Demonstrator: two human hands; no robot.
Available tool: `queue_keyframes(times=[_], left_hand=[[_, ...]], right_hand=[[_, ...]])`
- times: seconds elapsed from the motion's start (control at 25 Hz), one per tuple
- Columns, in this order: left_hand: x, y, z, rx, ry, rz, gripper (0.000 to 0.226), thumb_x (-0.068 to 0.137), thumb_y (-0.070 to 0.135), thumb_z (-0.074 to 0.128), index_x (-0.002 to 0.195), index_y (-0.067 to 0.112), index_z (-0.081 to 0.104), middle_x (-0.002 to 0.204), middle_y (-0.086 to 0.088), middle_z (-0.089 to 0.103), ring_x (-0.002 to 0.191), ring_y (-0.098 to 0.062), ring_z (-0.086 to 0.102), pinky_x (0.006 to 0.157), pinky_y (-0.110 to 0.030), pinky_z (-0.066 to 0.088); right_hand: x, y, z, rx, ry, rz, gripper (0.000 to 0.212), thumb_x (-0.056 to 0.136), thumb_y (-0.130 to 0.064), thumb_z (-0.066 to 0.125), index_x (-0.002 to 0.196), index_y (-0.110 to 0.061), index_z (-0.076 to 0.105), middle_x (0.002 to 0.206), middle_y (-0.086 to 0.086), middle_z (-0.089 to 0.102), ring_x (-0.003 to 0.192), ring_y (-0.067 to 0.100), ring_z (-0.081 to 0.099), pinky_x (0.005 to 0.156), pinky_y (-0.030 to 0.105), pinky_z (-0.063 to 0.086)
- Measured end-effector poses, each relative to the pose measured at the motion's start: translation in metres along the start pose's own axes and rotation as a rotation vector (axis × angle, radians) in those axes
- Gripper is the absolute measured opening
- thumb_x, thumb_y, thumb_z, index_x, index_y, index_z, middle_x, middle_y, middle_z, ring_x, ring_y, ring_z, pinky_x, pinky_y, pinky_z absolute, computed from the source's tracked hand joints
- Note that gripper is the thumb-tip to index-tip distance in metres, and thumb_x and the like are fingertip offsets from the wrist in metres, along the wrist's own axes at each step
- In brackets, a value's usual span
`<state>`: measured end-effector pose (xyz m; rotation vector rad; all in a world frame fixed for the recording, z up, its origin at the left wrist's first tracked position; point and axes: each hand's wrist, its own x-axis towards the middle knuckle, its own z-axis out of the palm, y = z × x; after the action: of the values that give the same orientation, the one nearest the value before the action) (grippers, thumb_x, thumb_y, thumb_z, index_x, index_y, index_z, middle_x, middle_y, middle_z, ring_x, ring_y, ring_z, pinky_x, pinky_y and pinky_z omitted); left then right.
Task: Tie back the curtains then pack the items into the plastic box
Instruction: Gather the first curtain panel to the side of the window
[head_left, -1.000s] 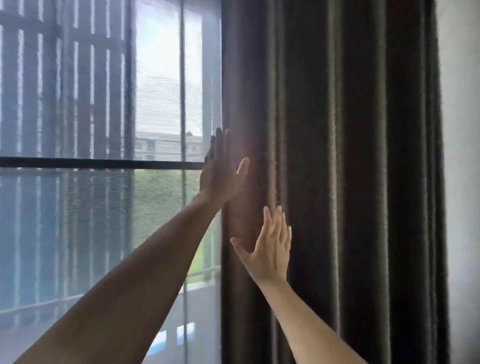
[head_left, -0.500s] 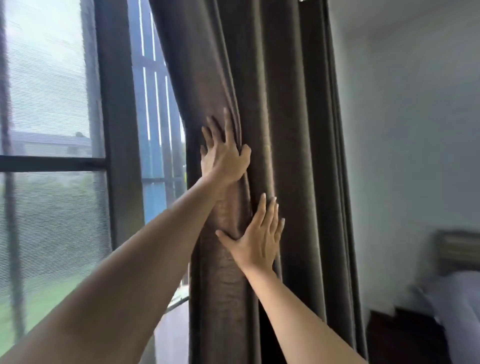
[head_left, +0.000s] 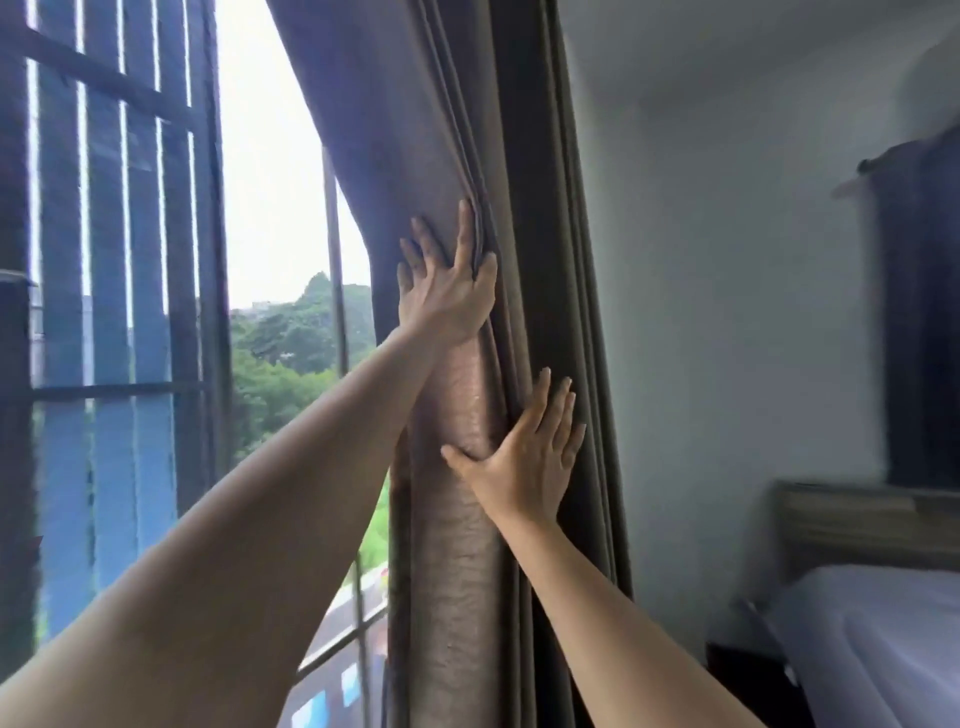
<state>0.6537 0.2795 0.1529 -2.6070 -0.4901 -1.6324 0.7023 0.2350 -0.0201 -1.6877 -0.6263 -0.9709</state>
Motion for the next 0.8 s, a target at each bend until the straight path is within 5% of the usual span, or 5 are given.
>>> queue_keyframes(times=[0.6,0.8], left_hand=[[0.134,0.035,0.244,-0.137,-0.098,0.046,0.058,0.097,0.049,0.014,0.143,0.042,-0.019,0.155,-0.015,-0.024,0.143,-0.035,-0.018,0.116,-0.046,-0.003],[0.172,0.044,0.310,-0.161,-0.036,0.080,0.059,0.097,0.050,0.014,0.143,0.039,-0.020,0.154,-0.018,-0.025,0.143,-0.035,-0.018,0.116,-0.045,-0.001]], right_hand=[[0.152,0.196,0.128,-0.067,0.004,0.021,0.137,0.053,-0.071,0.070,0.149,-0.014,-0.009,0.159,0.016,0.003,0.147,0.027,0.002,0.116,0.042,-0.002],[0.196,0.246,0.157,-0.082,0.017,-0.003,0.139,0.053,-0.076,0.065,0.142,-0.026,-0.029,0.159,0.011,-0.005,0.148,0.023,-0.004,0.115,0.040,-0.008]])
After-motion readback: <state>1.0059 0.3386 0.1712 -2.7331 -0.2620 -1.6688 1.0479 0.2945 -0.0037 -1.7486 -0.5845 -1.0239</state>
